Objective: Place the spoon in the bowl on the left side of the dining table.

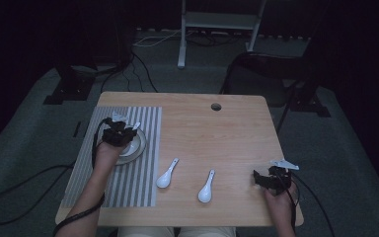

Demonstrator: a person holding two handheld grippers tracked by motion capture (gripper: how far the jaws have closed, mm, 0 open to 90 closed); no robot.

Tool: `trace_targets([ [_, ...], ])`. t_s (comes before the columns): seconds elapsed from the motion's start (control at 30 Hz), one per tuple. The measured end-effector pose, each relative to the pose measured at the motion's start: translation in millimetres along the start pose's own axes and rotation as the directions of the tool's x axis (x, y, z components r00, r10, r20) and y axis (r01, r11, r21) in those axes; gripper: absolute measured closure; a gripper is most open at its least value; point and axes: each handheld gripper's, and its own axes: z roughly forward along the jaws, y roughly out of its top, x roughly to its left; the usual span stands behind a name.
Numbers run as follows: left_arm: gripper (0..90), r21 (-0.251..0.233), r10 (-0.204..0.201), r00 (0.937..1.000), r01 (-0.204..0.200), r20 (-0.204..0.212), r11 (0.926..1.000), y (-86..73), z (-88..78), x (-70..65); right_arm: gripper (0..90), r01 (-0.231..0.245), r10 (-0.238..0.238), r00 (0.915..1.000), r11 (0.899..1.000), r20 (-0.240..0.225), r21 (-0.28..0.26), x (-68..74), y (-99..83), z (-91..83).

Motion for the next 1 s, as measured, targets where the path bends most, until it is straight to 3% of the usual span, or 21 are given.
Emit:
trace_targets([
  [0.17, 75.3, 0.01, -0.042, 0.9991, 0.042, 0.003, 0.9991, -0.9, 10.4, 12.8, 12.3, 0.0, 0.0, 1.0, 1.0, 0.0, 0.0, 0.0, 0.0, 0.0],
  [0.23, 75.2, 0.014, -0.036, 0.9992, 0.036, -0.017, 0.9993, -0.9, 13.6, 14.4, 12.3, 0.0, 0.0, 1.0, 1.0, 0.0, 0.0, 0.0, 0.0, 0.0],
  [0.27, 75.3, 0.018, -0.047, 0.9989, 0.047, -0.007, 0.9987, -0.9, 15.3, 15.6, 12.3, 0.0, 0.0, 1.0, 1.0, 0.0, 0.0, 0.0, 0.0, 0.0],
  [0.43, 75.2, 0.042, -0.02, 0.9991, 0.021, -0.037, 0.9989, -5.3, 25.8, 11.6, 12.3, 0.0, 0.0, 1.0, 1.0, 0.0, 0.0, 0.0, 0.0, 0.0],
  [0.6, 75.3, 0.053, -0.031, 0.999, 0.033, -0.032, 0.9981, -8.4, 32.0, 10.7, 12.3, -0.001, 0.001, 1.0, 1.0, 0.0, 0.0, 0.0, 0.0, 0.0],
  [1.0, 74.9, 0.061, -0.008, 0.9997, 0.009, -0.022, 0.9981, -9.2, 31.7, 3.7, 12.3, -0.001, 0.001, 1.0, 1.0, 0.0, 0.0, 0.0, 0.0, 0.0],
])
